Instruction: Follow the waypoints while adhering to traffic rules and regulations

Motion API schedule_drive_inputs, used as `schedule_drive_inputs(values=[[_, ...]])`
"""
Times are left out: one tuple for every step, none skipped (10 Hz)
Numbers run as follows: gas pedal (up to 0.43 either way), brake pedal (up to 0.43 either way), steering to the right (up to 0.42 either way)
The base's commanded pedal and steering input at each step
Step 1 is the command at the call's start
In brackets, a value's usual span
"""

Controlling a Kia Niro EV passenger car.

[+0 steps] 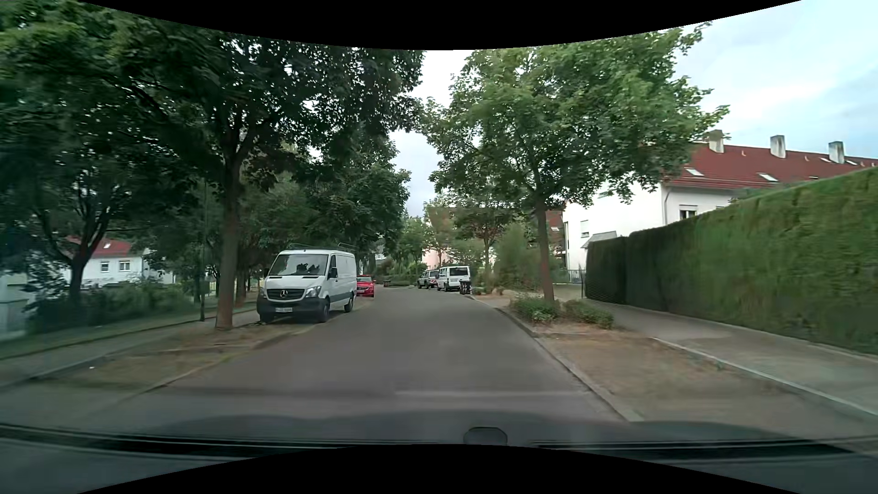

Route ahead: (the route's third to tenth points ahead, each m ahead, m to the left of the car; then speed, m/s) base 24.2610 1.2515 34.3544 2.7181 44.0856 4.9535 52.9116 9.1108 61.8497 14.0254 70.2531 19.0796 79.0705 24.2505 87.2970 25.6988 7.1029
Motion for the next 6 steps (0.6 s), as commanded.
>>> schedule_drive_inputs(values=[[0.067, 0.000, 0.011], [0.067, 0.000, 0.010], [0.067, 0.000, 0.008], [0.067, 0.000, 0.002], [0.067, 0.000, 0.000], [0.067, 0.000, -0.001]])
